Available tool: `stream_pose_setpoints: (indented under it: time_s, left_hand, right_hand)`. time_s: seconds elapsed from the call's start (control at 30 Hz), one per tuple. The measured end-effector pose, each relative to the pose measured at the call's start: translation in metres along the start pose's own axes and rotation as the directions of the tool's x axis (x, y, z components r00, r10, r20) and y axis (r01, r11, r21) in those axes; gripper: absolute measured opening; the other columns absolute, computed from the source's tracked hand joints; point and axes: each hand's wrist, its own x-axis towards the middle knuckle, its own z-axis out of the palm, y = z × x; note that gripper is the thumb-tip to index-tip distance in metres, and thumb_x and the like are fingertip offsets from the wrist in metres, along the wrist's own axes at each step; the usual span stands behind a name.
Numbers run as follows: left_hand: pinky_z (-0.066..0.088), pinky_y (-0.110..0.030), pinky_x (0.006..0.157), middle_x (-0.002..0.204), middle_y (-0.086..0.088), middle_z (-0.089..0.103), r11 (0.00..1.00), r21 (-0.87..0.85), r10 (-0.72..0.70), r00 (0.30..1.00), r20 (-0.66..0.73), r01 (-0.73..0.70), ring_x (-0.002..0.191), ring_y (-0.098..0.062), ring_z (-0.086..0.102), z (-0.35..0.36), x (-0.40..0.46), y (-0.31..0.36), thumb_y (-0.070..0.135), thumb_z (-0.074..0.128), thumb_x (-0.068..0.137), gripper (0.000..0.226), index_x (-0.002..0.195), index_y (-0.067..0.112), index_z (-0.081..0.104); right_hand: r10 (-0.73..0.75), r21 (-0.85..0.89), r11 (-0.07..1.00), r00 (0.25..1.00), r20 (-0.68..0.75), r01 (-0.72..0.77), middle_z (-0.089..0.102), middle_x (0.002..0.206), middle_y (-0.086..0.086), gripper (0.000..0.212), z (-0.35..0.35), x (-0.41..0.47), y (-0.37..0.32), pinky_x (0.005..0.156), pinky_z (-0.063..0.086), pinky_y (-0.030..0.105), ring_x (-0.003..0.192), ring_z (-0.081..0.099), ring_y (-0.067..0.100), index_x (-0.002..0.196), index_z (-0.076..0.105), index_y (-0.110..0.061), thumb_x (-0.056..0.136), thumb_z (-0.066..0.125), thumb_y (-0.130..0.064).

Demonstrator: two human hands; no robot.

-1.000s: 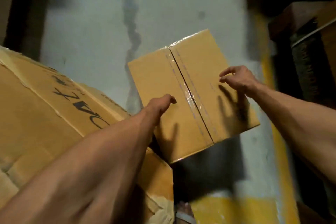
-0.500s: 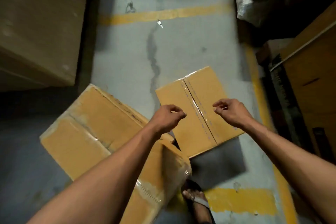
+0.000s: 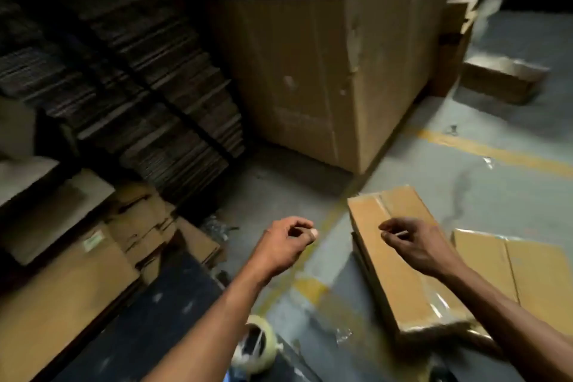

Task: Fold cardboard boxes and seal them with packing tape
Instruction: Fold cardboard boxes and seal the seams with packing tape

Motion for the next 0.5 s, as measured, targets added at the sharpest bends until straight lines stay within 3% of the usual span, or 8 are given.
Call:
stream_pose_setpoints:
  time_s: [0.1,0.23,0.33,0.5]
  left_hand:
    - [0.045,-0.014,0.054,0.09,-0.007,0.073,0.99,-0.138,-0.064,0.986,-0.155,0.042,0.076,-0.016,0.071,-0.103,-0.093,-0.056,0.024,0.076,0.094,0.008,0.101,0.022,0.073]
    - [0.047,-0.016,0.055,0.094,-0.006,0.075,0.963,-0.255,-0.181,0.907,-0.38,0.086,0.076,-0.014,0.072,-0.228,-0.194,-0.115,0.018,0.072,0.097,0.007,0.103,0.015,0.075]
    - [0.05,-0.019,0.058,0.093,-0.002,0.077,0.943,-0.311,-0.281,0.794,-0.54,0.122,0.077,-0.014,0.073,-0.306,-0.249,-0.152,0.02,0.072,0.096,0.005,0.096,0.022,0.076]
    - [0.054,-0.033,0.074,0.099,-0.001,0.078,0.874,-0.455,-0.465,0.557,-0.688,0.168,0.092,-0.023,0.076,-0.392,-0.322,-0.217,0.027,0.066,0.099,0.009,0.099,0.022,0.074]
  right_hand:
    - [-0.156,-0.017,0.987,0.984,0.089,0.158,0.077,0.084,-0.01,0.014,0.073,-0.034,-0.121,0.071,0.053,0.026,0.074,0.07,-0.004,0.089,0.075,-0.034,0.094,0.074,-0.02]
    - [-0.345,-0.061,0.927,0.905,0.25,0.37,0.076,0.083,-0.017,0.004,0.17,-0.057,-0.254,0.073,0.06,0.031,0.075,0.07,-0.004,0.093,0.077,-0.033,0.093,0.075,-0.03]
    - [-0.481,-0.055,0.842,0.795,0.369,0.536,0.076,0.086,-0.014,0.008,0.233,-0.057,-0.35,0.075,0.061,0.033,0.078,0.071,-0.002,0.098,0.077,-0.031,0.094,0.073,-0.026]
    - [-0.643,0.035,0.684,0.579,0.501,0.729,0.073,0.089,-0.018,0.007,0.356,-0.05,-0.48,0.072,0.053,0.018,0.083,0.069,-0.003,0.1,0.075,-0.035,0.095,0.072,-0.032]
